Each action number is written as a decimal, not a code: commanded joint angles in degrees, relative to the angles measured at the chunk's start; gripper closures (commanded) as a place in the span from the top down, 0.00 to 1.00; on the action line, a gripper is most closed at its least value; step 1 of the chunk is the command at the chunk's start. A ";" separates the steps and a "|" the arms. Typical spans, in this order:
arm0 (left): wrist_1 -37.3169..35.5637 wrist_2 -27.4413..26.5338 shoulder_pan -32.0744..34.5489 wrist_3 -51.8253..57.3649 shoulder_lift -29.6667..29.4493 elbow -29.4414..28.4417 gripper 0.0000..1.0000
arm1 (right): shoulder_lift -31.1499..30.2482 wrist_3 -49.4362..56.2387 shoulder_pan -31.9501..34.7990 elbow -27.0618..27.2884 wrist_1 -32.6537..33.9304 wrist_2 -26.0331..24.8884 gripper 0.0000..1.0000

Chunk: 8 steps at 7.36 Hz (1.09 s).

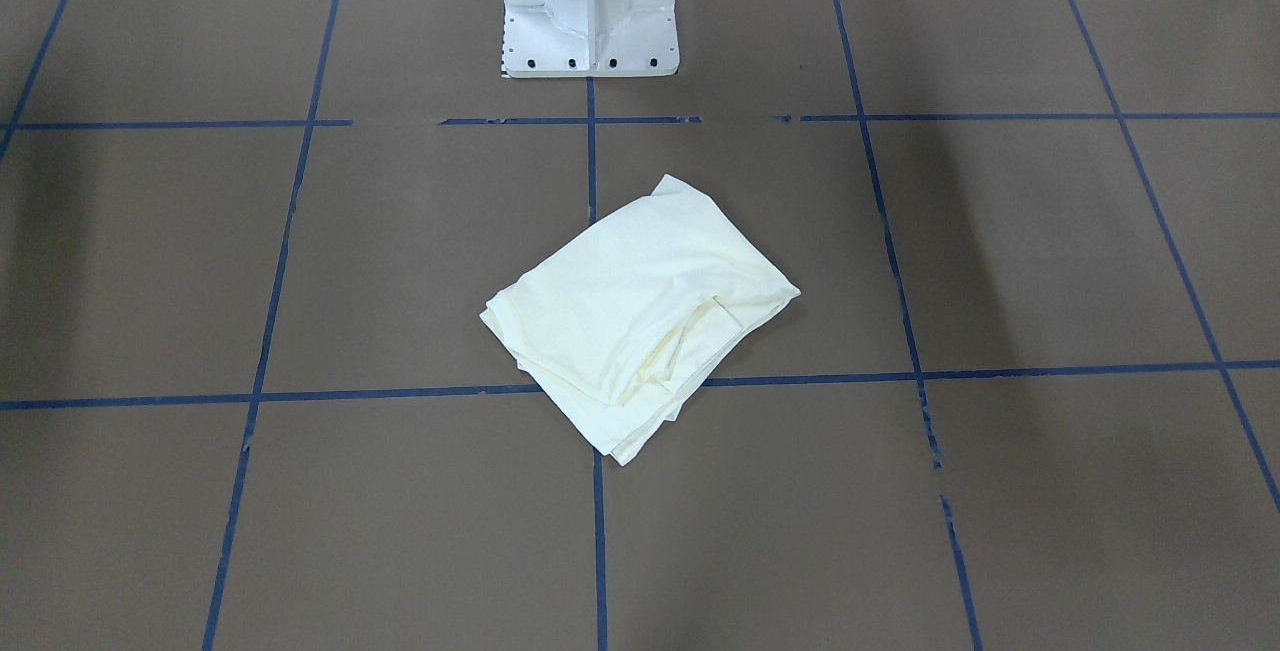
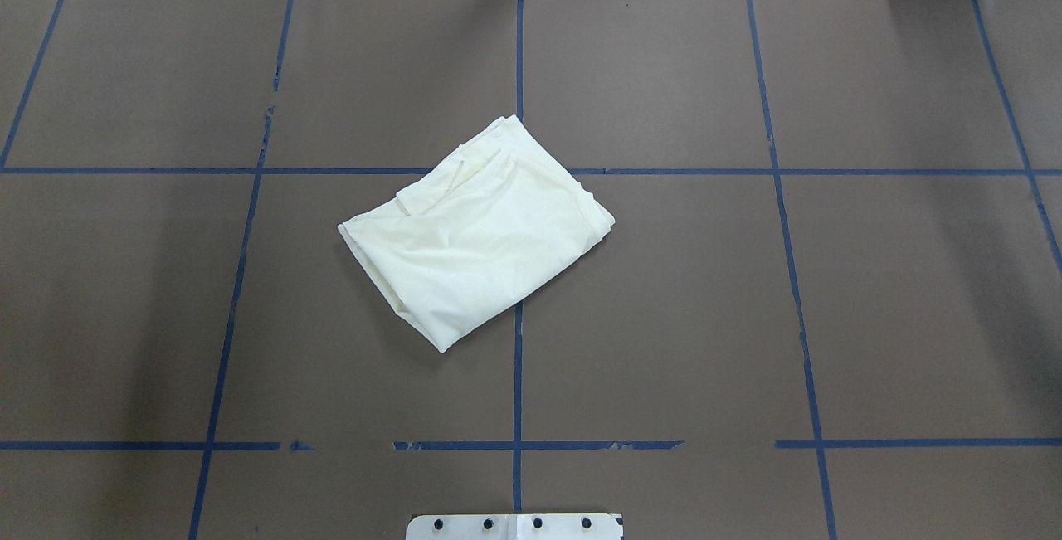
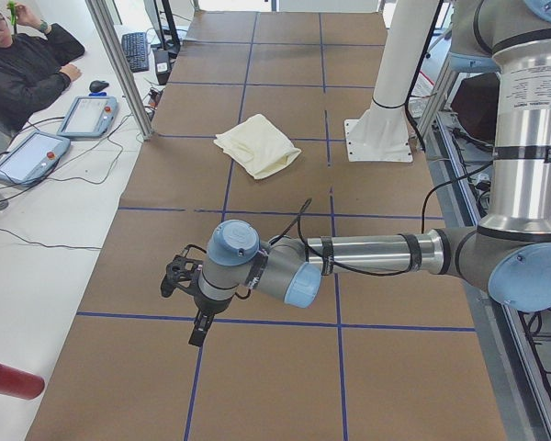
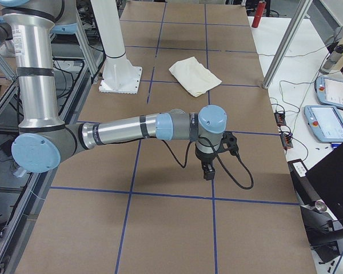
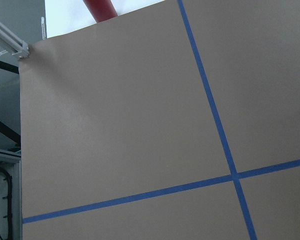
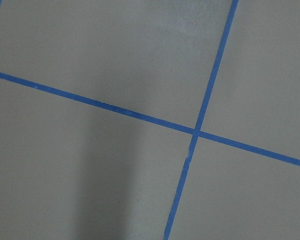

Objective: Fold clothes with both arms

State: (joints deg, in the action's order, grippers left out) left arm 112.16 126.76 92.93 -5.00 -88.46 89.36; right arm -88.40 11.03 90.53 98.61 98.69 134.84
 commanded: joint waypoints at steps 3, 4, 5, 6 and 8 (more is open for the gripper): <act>-21.26 2.26 -7.41 -1.33 3.55 12.42 1.00 | -4.94 -5.76 1.40 0.09 -0.51 0.16 1.00; -21.37 2.26 -7.41 -1.24 3.73 11.81 1.00 | -4.77 -5.85 1.40 0.09 -0.51 0.07 1.00; -21.37 2.26 -7.32 -1.24 3.91 11.89 1.00 | -5.03 -6.02 1.49 0.01 -0.51 0.07 1.00; -21.37 2.43 -7.23 -1.15 3.99 11.98 1.00 | -6.60 -5.85 1.49 -0.26 -0.51 0.16 1.00; -21.37 4.80 -7.14 4.18 5.22 11.89 1.00 | -7.40 -5.93 1.49 0.18 -0.69 0.25 1.00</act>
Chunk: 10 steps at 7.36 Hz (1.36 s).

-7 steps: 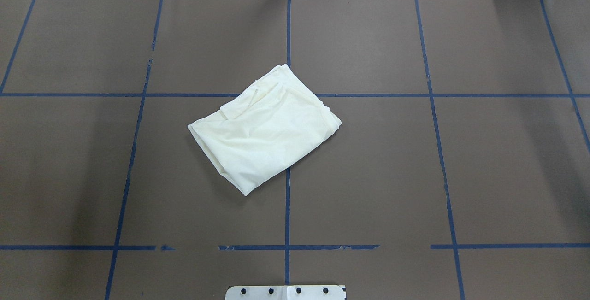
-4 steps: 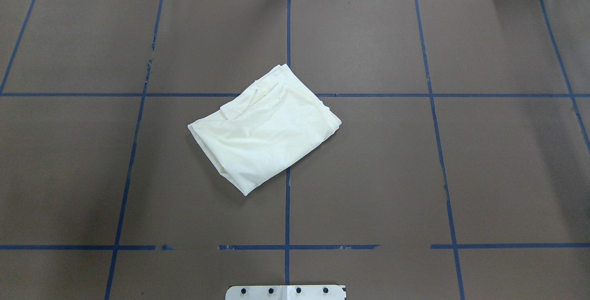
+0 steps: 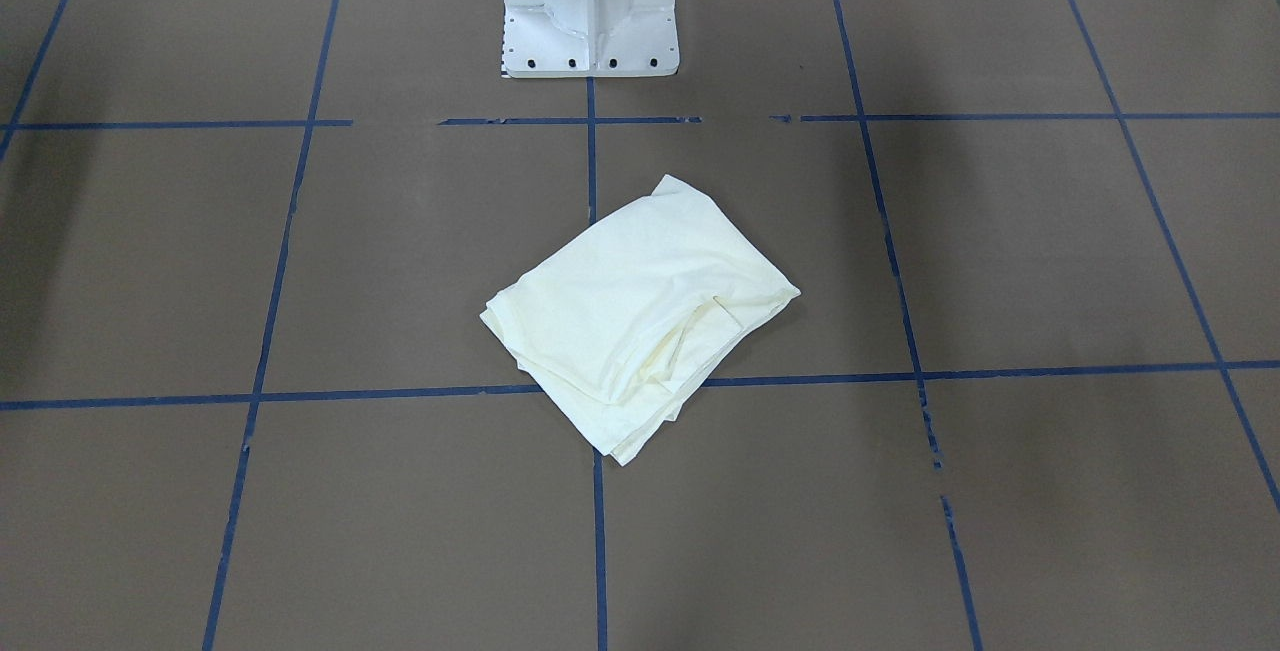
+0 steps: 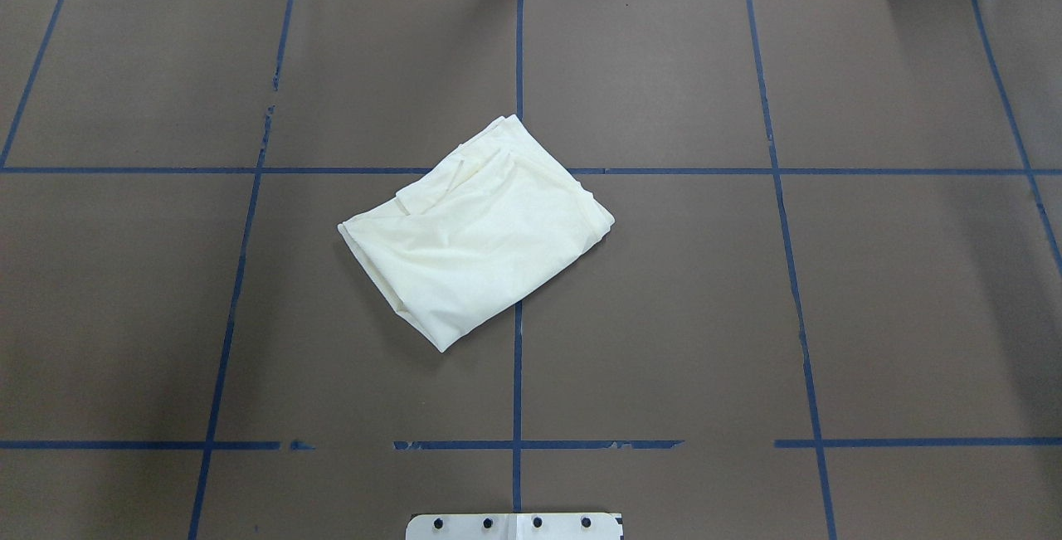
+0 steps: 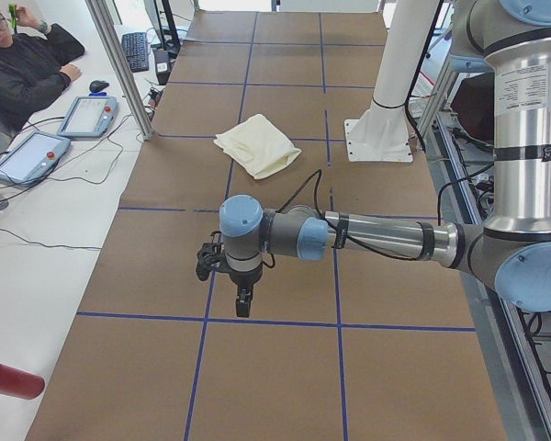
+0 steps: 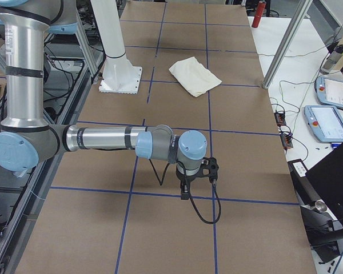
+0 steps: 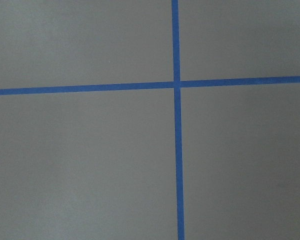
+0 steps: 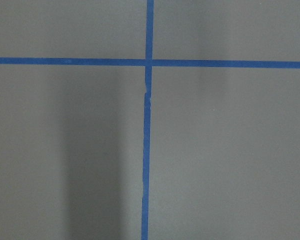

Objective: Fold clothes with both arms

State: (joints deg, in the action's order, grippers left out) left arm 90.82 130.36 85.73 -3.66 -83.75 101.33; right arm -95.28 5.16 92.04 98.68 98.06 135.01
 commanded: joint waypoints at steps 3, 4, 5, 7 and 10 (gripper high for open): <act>-0.12 1.30 0.05 2.52 0.51 -0.35 1.00 | -0.35 -0.41 -0.02 1.07 -0.15 0.17 1.00; -0.12 1.22 0.05 2.52 0.51 -0.35 1.00 | -0.35 -0.50 0.06 1.51 -0.15 0.17 1.00; -0.03 1.21 0.05 2.52 0.51 -0.35 1.00 | -0.35 -0.50 0.06 1.78 -0.15 0.17 1.00; -0.03 1.21 0.05 2.52 0.51 -0.35 1.00 | -0.35 -0.50 0.06 1.78 -0.15 0.17 1.00; 0.06 1.30 0.05 2.52 0.51 -0.17 1.00 | -0.17 -0.41 0.06 1.61 -0.15 0.08 1.00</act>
